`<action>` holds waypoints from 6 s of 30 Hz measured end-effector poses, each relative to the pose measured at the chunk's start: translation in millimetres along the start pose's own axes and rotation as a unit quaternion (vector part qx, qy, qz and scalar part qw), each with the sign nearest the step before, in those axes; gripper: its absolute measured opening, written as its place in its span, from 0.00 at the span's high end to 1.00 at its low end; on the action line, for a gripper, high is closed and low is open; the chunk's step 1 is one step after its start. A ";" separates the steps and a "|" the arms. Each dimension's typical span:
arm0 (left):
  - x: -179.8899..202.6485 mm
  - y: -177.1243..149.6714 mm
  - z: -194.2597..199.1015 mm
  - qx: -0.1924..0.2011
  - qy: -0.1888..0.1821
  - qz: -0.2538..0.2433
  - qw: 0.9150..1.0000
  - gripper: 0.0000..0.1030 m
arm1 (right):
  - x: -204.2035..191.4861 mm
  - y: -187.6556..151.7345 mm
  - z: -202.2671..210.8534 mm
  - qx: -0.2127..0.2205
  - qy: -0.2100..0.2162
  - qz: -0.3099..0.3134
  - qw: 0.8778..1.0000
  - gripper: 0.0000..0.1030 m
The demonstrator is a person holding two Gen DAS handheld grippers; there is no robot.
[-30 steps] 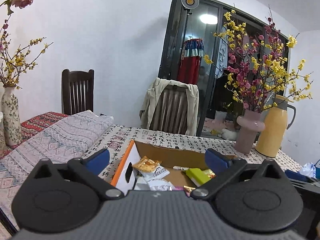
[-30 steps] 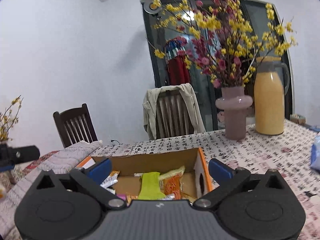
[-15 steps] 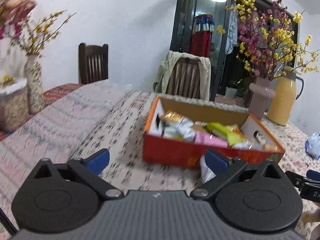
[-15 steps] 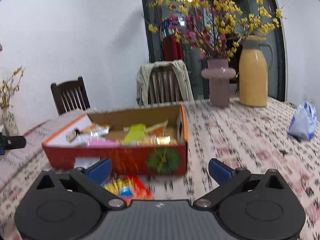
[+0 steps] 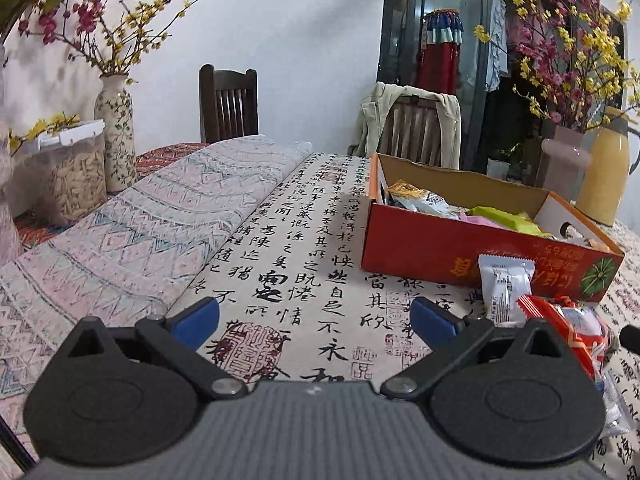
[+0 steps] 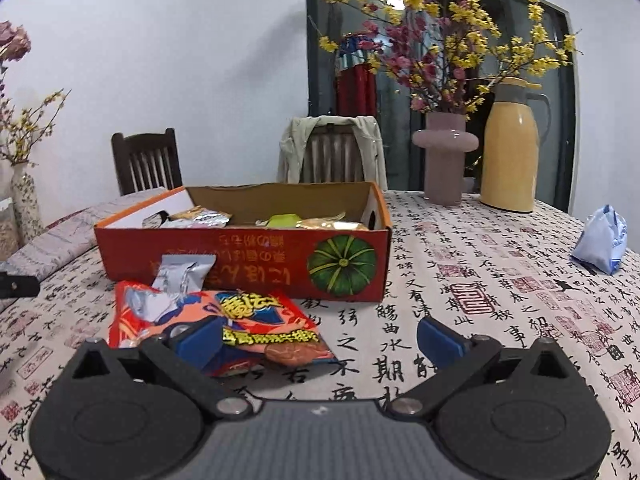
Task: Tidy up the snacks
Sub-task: 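Withdraw both grippers from the box toward the snack pile, then grasp the orange-and-blue snack bag on the table with the right gripper, then grasp the white biscuit packet with the left gripper while the right gripper holds the orange bag, then carry the biscuit packet and orange bag over the cardboard box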
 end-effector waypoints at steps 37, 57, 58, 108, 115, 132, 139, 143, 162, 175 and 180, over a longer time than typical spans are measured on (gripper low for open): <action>7.4 -7.1 1.8 -0.001 -0.067 0.011 0.998 0.00 | -3.0 -3.5 -0.2 -0.024 0.004 0.002 1.000 0.00; 0.6 -5.3 3.0 -0.002 -0.088 0.042 0.995 0.00 | -59.8 36.9 -44.8 -0.110 -0.015 0.001 0.994 0.00; 0.5 -5.2 3.5 -0.001 -0.089 0.043 0.995 0.00 | -58.3 34.0 -43.3 -0.111 -0.014 0.003 0.994 0.00; -3.6 -7.9 -3.9 -0.019 -0.067 0.049 0.996 0.00 | -12.1 2.2 -30.0 -0.075 0.032 0.002 0.997 0.46; -4.6 -8.0 -6.1 -0.023 -0.055 0.049 0.997 0.00 | 23.1 -1.5 -12.0 -0.053 0.015 -0.014 0.998 0.46; 9.5 -8.7 -7.1 -0.040 -0.013 0.021 0.999 0.00 | 28.1 -15.3 -20.0 -0.057 0.039 -0.048 0.996 0.46; 73.2 -8.3 10.9 -0.059 -0.062 -0.010 0.996 0.00 | 30.8 -15.1 -17.6 -0.051 0.040 -0.054 0.996 0.46; 106.9 -13.5 11.8 -0.076 -0.075 -0.032 0.994 0.00 | 32.1 -14.6 -16.3 -0.045 0.036 -0.060 0.997 0.46; 158.9 -68.7 -32.5 -0.179 -0.030 -0.061 0.981 0.27 | 32.9 -13.7 -14.6 -0.035 0.045 -0.068 0.996 0.46; 159.8 -56.3 -10.3 -0.145 -0.066 -0.063 0.985 0.53 | 31.4 -12.8 -13.0 -0.030 0.047 -0.063 0.996 0.46; 157.6 -44.8 2.5 -0.126 -0.078 -0.061 0.987 0.53 | 30.7 -11.9 -10.2 -0.022 0.046 -0.059 0.997 0.46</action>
Point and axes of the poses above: each gripper's, at about its wrist camera, not at the fingertips, and z roughly against the way its jaws point, x to its right, y to its top, the point moved 10 cm from there along -z, roughly the way its jaws point, and after that the axes turned 9 degrees about z, right-handed, at the moved point
